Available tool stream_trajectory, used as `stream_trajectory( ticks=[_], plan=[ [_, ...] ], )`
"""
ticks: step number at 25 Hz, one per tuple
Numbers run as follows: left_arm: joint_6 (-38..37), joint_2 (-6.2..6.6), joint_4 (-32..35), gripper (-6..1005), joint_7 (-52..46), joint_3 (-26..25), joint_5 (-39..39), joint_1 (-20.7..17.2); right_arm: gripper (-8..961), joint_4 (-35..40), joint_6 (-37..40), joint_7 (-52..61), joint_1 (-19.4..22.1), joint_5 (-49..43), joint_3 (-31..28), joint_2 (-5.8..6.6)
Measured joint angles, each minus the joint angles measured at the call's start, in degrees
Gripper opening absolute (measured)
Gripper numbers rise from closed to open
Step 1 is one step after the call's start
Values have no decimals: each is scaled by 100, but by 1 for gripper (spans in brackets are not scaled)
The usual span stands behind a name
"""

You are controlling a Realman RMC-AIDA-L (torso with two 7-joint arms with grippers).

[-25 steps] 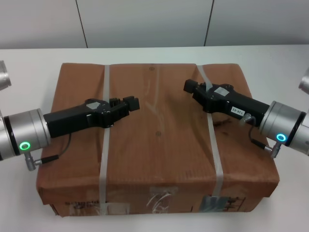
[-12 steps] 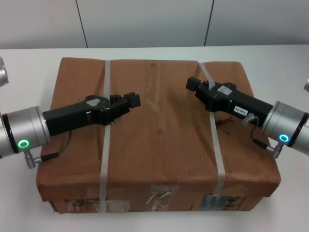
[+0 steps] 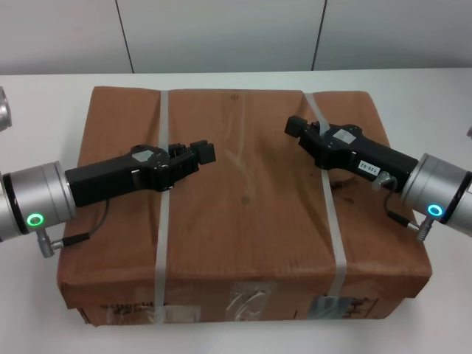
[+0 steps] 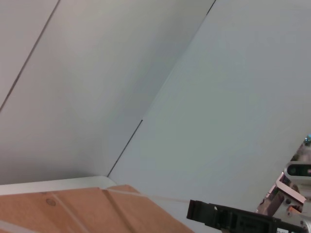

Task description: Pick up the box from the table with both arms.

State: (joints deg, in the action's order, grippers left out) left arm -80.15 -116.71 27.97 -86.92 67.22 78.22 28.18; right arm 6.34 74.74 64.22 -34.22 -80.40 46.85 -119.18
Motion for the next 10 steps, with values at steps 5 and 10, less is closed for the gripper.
stream_trajectory(
  ticks=[5,10],
  plan=[
    [-100,0,0,158,3,-57,0,0,36,0,100,-3,8,8,0,0],
    [-111,-3,0,158,55,-61,0,1,36,-1,103,-4,19,8,0,-1]
  ],
)
